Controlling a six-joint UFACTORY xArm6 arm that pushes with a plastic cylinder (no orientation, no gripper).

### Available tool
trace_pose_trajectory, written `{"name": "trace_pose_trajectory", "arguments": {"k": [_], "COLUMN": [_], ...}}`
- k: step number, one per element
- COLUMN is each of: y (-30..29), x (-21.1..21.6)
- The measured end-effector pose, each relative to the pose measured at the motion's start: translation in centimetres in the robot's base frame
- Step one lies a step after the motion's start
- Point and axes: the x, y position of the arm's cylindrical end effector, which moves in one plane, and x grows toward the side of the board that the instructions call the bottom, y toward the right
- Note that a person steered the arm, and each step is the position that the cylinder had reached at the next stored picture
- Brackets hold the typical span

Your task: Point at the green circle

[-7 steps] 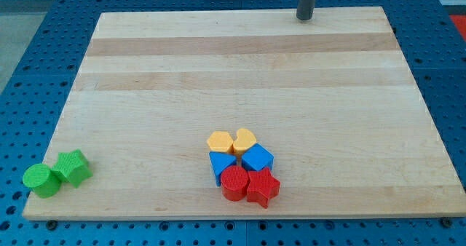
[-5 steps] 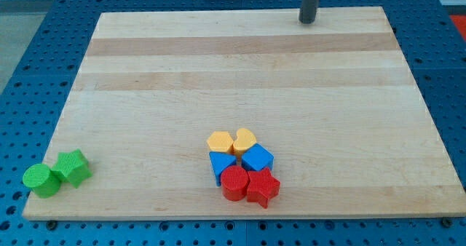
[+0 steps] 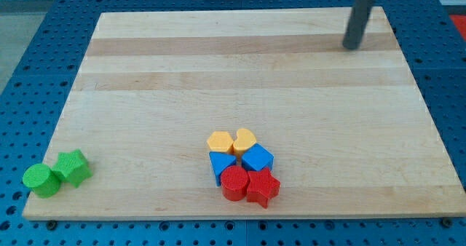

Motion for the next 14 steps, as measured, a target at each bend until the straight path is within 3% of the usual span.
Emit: {"name": "trace_pose_trajectory", "arguments": {"k": [1,2,4,5,6,8,10,11,13,14], "y": [1.1,-2.6,-20.4,-30.7,-36.8,-35.0,-37.4,-37.4,-44.6,-45.2], "x": [5.5,6.9,7.1,10.7,15.3,19.0,29.5,29.4,29.5,29.5]}}
